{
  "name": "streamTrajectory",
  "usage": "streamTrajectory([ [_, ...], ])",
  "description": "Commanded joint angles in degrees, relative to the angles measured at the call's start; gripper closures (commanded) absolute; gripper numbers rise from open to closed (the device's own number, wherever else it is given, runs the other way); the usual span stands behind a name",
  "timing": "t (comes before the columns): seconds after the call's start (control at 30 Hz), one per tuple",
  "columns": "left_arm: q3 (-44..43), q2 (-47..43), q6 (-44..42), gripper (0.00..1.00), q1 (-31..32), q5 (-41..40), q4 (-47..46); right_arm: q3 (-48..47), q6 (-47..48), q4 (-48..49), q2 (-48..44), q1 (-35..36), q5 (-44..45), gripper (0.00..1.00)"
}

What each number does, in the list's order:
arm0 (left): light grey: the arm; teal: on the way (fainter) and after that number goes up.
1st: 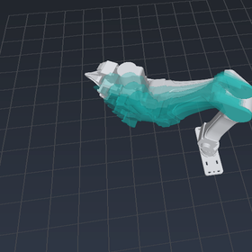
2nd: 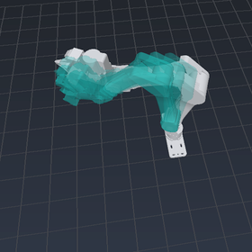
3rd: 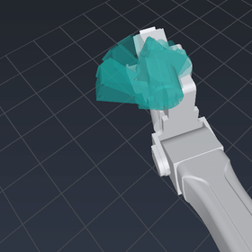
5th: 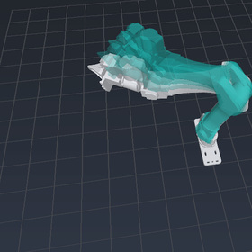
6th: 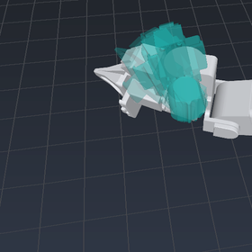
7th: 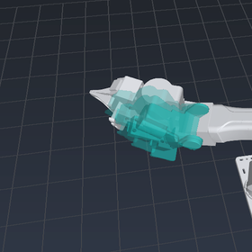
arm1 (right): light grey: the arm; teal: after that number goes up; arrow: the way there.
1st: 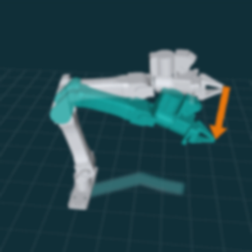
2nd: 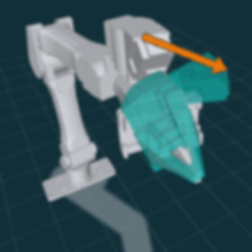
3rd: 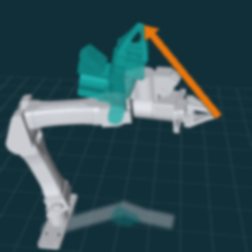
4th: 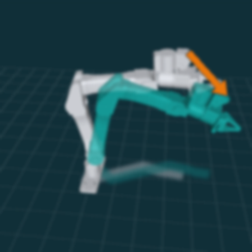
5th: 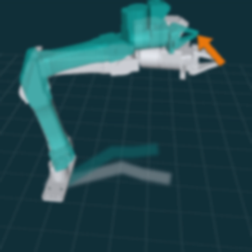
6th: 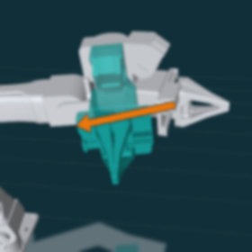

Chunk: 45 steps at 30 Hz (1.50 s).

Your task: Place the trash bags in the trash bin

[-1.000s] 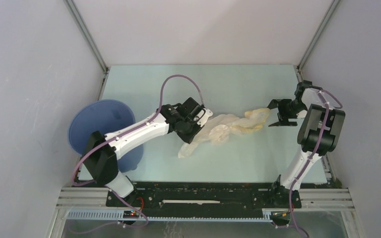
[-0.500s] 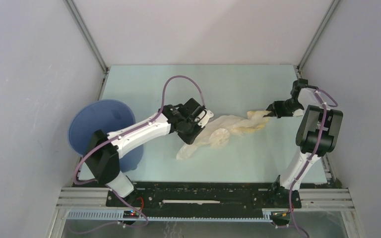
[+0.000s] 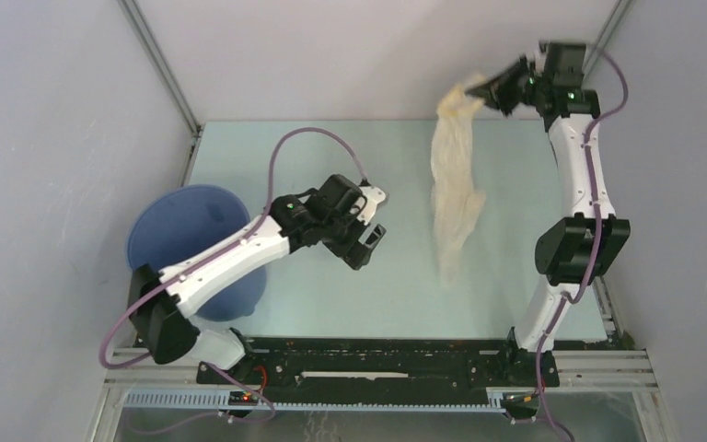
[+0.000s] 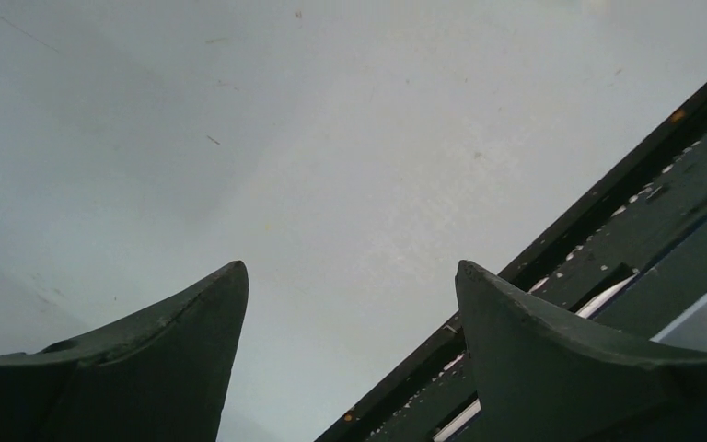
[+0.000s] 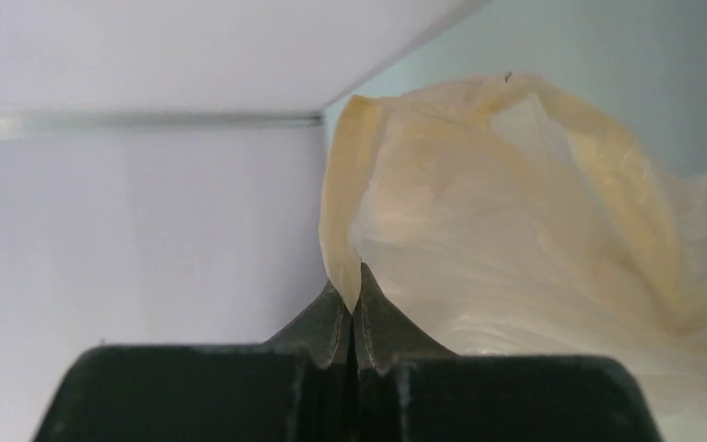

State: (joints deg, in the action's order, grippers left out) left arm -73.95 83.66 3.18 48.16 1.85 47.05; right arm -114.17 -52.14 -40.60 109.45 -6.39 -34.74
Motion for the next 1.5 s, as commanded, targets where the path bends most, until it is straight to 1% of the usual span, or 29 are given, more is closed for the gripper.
streamTrajectory([
  [0.0,-3.72,-7.49,2.83,0.11,-2.32,0.8,-3.55,-15.34,8.44,3.37,-1.81,5.96,-6.11,1.0],
  [0.03,-3.55,-8.71,3.73,0.11,-3.39,1.66,-4.55,-18.08,9.41,2.83,-2.03,7.06,-6.62,1.0],
  [0.1,-2.99,-11.29,5.96,0.1,-5.56,3.47,-6.67,-19.7,11.49,4.47,-3.82,10.35,-9.96,1.0],
  [0.17,-2.45,-13.93,8.21,0.09,-7.68,5.1,-8.66,-17.64,15.02,4.9,-6.66,13.22,-13.42,1.0],
  [0.2,-2.35,-15.09,9.11,0.08,-8.59,5.87,-9.21,-14.51,17.41,4.35,-8.47,14.92,-14.33,1.0],
  [0.23,-2.26,-16.31,9.92,0.07,-9.33,6.45,-9.51,-10.01,19.57,4.31,-11.03,16.51,-14.69,1.0],
  [0.3,-2.04,-18.68,11.7,0.05,-10.55,7.16,-10.45,4.57,21.96,6.93,-16.52,19.4,-14.44,1.0],
  [0.33,-1.73,-19.67,12.79,0.03,-11.13,7.65,-11.1,11.68,22.23,8.52,-19.08,20.37,-14.4,1.0],
  [0.37,-1.52,-20.34,14.03,0.02,-11.62,8.03,-11.93,20.77,22.21,10.67,-21.16,21.24,-13.96,1.0],
  [0.43,-0.73,-21.54,17.08,0.0,-12.47,8.26,-13.84,33.42,20.4,15.97,-26.14,22.67,-12.04,1.0],
  [0.47,-0.14,-21.8,18.79,0.0,-12.66,8.28,-15.03,38.41,19.41,18.02,-27.23,23.3,-11.45,1.0],
  [0.53,1.02,-21.53,23.05,0.0,-12.9,8.26,-16.93,44.07,18.93,19.13,-27.63,24.42,-11.18,1.0],
  [0.63,0.75,-19.25,31.99,0.0,-13.79,8.79,-16.22,45.07,19.56,14.23,-26.36,25.39,-10.04,1.0],
  [0.67,0.86,-18.55,35.07,0.0,-13.92,10.24,-16.21,45.13,19.23,12.84,-26.42,25.24,-10.06,1.0],
  [0.77,6.14,-18.1,43.38,0.01,-13.64,14.49,-20.95,45.17,19.47,10.25,-27.95,25.63,-8.22,1.0],
  [0.9,12.88,-18.46,53.77,0.04,-12.39,15.36,-23.16,45.81,16.51,11.83,-30.33,25.73,-9.02,1.0],
  [1.03,18.01,-19.43,62.07,0.02,-9.03,14.74,-29.71,46.64,13.96,14.1,-32.17,25.64,-10.08,1.0],
  [1.1,20.57,-18.74,67.85,0.04,-7.11,14.73,-34.03,46.81,13.86,14.35,-33.12,25.72,-10.51,1.0],
  [1.13,21.59,-18.4,70.39,0.07,-5.57,13.77,-35.48,46.92,13.96,14.32,-33.73,25.66,-10.4,1.0],
  [1.23,23.95,-17.75,79.93,0.24,-1.44,8.04,-37.17,47.2,14.47,13.54,-35.38,25.48,-9.63,1.0],
  [1.27,25.02,-17.74,83.76,0.27,-0.23,6.01,-38.08,47.2,14.52,13.01,-35.89,25.32,-9.56,1.0],
  [1.37,27.27,-17.61,94.22,0.28,1.99,1.16,-38.72,47.55,14.65,11.96,-37.72,25.37,-9.31,1.0],
  [1.47,26.7,-16.69,100.12,0.26,2.2,-1.56,-38.1,48.47,14.78,11.68,-39.78,25.46,-9.21,1.0],
])
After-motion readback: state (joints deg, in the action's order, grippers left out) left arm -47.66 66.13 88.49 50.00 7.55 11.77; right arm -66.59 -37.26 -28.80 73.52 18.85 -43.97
